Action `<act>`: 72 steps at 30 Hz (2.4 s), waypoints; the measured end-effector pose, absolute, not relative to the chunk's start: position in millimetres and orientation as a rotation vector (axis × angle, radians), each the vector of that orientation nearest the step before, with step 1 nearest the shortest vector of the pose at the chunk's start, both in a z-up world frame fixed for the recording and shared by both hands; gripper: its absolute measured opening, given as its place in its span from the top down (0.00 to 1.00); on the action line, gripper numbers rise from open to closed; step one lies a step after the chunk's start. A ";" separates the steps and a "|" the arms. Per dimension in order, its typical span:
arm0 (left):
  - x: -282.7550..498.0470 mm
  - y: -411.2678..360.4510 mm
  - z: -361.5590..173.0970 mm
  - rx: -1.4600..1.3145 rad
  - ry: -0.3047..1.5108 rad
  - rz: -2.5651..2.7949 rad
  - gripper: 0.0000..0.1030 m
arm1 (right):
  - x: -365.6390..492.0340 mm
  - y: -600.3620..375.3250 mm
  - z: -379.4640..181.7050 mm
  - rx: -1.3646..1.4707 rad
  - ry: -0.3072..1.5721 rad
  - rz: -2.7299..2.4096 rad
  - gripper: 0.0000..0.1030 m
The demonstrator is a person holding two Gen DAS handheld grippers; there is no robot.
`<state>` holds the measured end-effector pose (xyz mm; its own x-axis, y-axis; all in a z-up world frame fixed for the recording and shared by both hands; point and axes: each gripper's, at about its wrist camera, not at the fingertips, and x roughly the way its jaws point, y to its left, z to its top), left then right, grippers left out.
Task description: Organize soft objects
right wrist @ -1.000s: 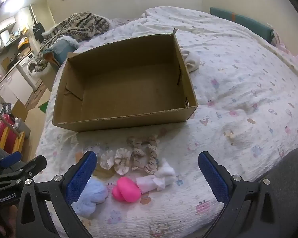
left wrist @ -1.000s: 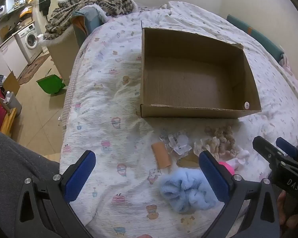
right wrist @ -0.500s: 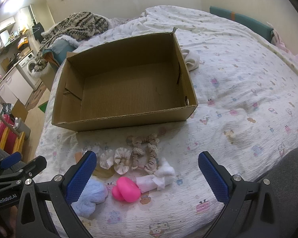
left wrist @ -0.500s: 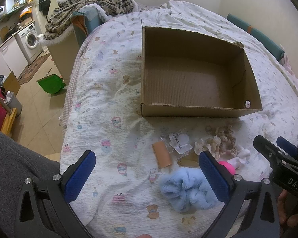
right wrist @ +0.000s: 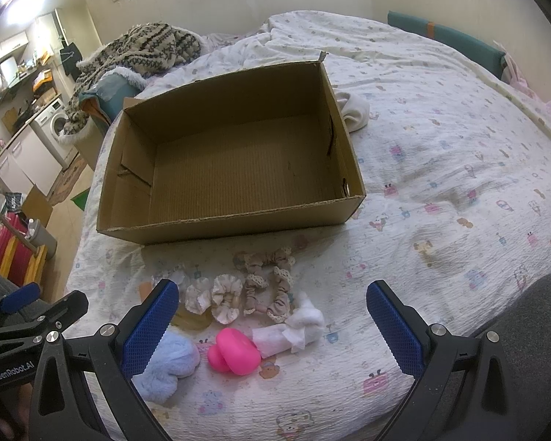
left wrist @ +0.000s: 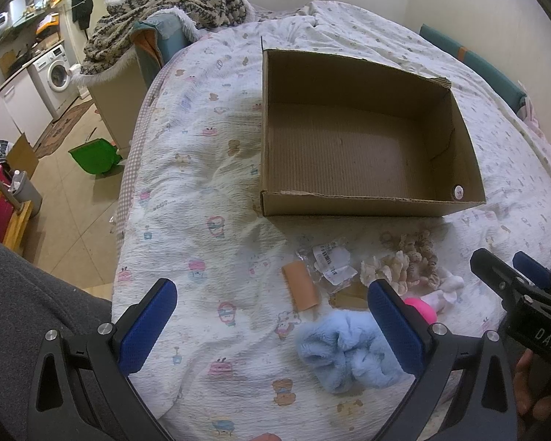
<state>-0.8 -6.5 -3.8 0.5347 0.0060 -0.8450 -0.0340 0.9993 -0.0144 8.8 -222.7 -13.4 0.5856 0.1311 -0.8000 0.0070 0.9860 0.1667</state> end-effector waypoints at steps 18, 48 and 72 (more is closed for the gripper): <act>-2.8 -2.5 -5.9 -0.031 1.007 0.019 0.00 | 9.2 -224.2 -13.6 0.160 0.944 0.075 0.00; 14.7 -0.4 -26.2 -0.174 1.195 -0.068 0.00 | 17.3 -244.2 -23.3 0.279 1.006 0.046 0.00; -6.5 -43.0 -78.7 -0.070 1.407 -0.186 0.85 | 25.6 -260.8 -42.3 0.403 1.096 0.035 0.00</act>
<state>-6.5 -43.0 -78.7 0.1513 -0.1709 -0.9736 0.0883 0.9833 -0.1588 25.6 -260.8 -42.3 0.4642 0.2245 -0.8568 0.1696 0.9269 0.3348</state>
